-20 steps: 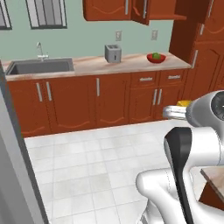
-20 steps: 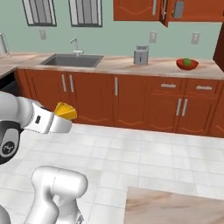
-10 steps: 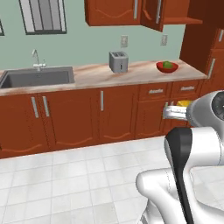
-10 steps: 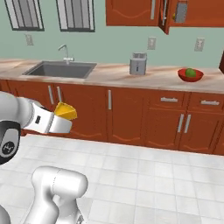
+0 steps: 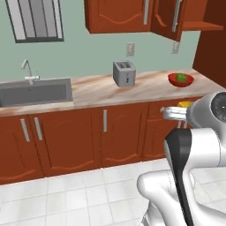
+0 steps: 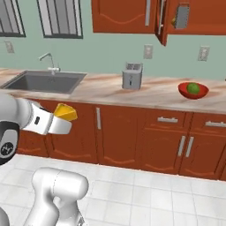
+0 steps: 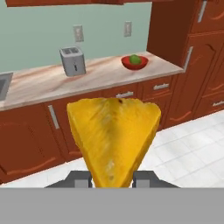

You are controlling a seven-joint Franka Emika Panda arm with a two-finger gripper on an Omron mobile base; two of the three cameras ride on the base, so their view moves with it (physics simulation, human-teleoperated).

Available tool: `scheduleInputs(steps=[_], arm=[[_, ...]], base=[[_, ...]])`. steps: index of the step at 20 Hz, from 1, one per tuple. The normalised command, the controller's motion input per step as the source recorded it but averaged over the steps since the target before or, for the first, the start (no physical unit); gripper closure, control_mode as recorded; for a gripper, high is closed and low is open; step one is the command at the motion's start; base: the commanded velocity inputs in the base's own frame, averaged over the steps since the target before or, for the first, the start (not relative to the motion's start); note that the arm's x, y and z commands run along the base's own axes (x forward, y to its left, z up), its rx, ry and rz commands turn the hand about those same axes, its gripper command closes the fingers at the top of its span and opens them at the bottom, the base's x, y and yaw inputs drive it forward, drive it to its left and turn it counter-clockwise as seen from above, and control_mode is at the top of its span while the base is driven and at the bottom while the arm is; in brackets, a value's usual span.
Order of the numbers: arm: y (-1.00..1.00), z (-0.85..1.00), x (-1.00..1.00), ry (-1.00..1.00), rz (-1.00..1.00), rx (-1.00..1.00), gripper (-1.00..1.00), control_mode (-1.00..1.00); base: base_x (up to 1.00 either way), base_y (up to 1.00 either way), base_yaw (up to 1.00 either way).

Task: Pick the cheese from the fridge and the cheese grater from the cabinet and place them next to the salad bowl.

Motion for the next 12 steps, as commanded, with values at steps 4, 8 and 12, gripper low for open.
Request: scheduleInputs(steps=[4, 8, 12], arm=[[0.00, 0.00, 0.00, 0.00, 0.00, 0.00, 1.00, 1.00], [0.00, 0.00, 0.00, 0.00, 0.00, 0.00, 1.00, 1.00], [0.00, 0.00, 0.00, 0.00, 0.00, 0.00, 1.00, 1.00]], base=[[0.41, -0.47, 0.00], [0.41, -0.75, 0.00], [0.66, -0.99, 0.00]])
